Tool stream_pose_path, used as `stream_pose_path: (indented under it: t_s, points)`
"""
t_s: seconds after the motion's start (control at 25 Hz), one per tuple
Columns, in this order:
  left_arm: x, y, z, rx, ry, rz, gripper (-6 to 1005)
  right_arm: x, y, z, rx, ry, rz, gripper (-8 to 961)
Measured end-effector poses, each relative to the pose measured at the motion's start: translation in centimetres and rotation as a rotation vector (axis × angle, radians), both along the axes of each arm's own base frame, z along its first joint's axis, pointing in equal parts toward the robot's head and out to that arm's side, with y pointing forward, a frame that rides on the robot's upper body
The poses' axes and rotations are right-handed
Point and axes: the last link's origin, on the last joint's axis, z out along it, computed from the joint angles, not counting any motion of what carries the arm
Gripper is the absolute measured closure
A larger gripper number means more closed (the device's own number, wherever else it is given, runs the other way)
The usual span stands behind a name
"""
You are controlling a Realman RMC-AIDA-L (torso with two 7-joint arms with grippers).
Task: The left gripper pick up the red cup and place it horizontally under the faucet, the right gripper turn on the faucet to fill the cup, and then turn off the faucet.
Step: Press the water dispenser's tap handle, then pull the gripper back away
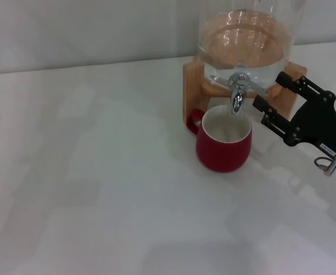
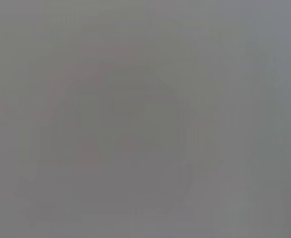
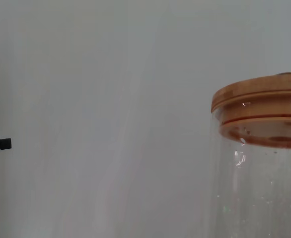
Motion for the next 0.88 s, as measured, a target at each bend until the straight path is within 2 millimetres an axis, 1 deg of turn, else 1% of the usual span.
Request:
stream_pose_path:
  t_s: [0.88]
  points:
    - [0.38, 0.32, 0.00, 0.000, 0.000, -0.011, 112, 0.00, 0.02, -0.05, 0.002, 0.000, -0.003, 336]
